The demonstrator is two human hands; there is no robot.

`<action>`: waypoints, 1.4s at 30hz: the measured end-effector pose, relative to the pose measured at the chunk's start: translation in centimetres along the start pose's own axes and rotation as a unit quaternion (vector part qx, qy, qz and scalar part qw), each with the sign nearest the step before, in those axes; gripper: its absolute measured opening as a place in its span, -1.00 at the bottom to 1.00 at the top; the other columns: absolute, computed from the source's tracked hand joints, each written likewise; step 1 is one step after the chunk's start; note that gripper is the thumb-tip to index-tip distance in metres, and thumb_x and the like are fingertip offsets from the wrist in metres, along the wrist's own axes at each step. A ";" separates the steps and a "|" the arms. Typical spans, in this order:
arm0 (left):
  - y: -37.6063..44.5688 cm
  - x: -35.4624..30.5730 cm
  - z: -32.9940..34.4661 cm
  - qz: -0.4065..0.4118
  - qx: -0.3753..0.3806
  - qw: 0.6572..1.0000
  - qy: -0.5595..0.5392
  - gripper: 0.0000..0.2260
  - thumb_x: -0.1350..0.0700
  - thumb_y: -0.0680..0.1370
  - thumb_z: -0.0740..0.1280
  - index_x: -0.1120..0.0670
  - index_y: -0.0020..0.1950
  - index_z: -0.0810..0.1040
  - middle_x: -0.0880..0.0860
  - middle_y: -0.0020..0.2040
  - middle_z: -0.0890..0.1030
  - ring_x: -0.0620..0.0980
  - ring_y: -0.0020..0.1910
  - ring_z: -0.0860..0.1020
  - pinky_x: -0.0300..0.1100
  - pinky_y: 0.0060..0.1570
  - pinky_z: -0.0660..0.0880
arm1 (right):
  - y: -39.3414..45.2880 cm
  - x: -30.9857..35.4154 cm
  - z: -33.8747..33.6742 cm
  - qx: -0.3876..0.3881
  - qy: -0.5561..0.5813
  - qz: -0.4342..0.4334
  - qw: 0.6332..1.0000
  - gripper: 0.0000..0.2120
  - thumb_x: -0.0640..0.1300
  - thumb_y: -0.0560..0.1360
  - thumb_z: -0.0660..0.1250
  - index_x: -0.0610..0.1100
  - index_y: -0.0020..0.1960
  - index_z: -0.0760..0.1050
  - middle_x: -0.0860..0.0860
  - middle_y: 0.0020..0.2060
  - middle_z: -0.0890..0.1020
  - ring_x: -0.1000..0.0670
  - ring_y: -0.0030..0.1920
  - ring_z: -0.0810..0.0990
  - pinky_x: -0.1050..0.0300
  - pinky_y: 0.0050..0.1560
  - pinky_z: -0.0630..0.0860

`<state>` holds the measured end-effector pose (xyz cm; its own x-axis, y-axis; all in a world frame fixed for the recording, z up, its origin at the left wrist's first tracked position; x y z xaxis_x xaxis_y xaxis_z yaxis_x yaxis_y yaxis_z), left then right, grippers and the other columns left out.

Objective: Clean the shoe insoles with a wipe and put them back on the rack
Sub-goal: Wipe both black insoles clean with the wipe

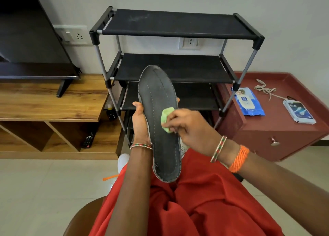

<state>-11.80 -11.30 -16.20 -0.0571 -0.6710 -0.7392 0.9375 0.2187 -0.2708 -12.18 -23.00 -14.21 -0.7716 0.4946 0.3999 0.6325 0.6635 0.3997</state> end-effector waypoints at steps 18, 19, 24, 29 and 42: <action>1.4 0.6 -0.8 0.034 -0.026 0.999 -0.002 -0.59 0.00 0.68 -0.03 0.13 -0.15 0.50 0.02 -0.34 0.66 -0.08 -0.37 0.62 -0.31 -0.36 0.56 | 2.0 0.6 -2.6 -0.125 -0.085 -0.008 0.989 -0.73 -0.33 0.38 0.16 -0.25 -0.12 0.63 -0.10 -0.20 0.65 -0.15 -0.15 0.58 -0.03 -0.21 0.57; 1.7 0.2 -1.0 0.033 -0.034 0.999 -0.023 -0.60 -0.01 0.68 -0.02 0.13 -0.12 0.51 0.03 -0.33 0.67 -0.04 -0.28 0.62 -0.27 -0.28 0.58 | 2.0 0.9 -2.5 -0.134 -0.078 -0.014 0.988 -0.70 -0.30 0.38 0.13 -0.25 -0.12 0.63 -0.10 -0.20 0.65 -0.15 -0.15 0.58 -0.02 -0.19 0.57; 2.4 0.5 -1.8 -0.079 0.046 0.980 -0.177 -0.49 -0.18 0.59 0.03 0.14 0.36 0.38 0.23 0.33 0.46 0.28 0.20 0.50 0.20 0.17 0.47 | -1.3 2.5 -0.4 -0.134 -0.001 -0.038 0.990 -0.73 -0.48 0.35 0.25 -0.24 -0.11 0.64 -0.06 -0.17 0.66 -0.06 -0.14 0.57 0.14 -0.03 0.50; 1.4 0.9 -1.3 -0.037 -0.007 0.994 -0.104 -0.60 -0.05 0.66 -0.02 0.17 0.08 0.51 0.17 -0.02 0.66 0.03 0.00 0.63 -0.14 0.03 0.57 | 0.5 1.3 -1.7 -0.155 0.000 -0.034 0.987 -0.71 -0.42 0.35 0.19 -0.25 -0.11 0.64 -0.09 -0.18 0.66 -0.07 -0.12 0.57 0.10 -0.07 0.51; 0.8 -0.4 0.2 -0.078 0.126 0.953 -0.263 -0.49 -0.19 0.61 0.03 0.13 0.39 0.38 0.24 0.31 0.49 0.31 0.18 0.52 0.20 -0.12 0.58 | -1.3 1.8 0.3 -0.052 -0.008 -0.028 0.998 -0.73 -0.50 0.29 0.29 -0.20 -0.19 0.60 -0.02 -0.26 0.59 -0.05 -0.20 0.51 0.07 -0.18 0.51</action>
<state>-11.01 -11.01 -16.04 -0.0841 -0.9584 -0.2728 0.9884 -0.0453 -0.1452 -14.39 -22.79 -14.24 -0.8062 0.4683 0.3615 0.5916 0.6289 0.5046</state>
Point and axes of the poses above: each hand's wrist, its own y-axis towards the middle knuckle, its own z-axis out of the palm, x = y × z, the point moved 4 cm from there along y, towards the middle knuckle
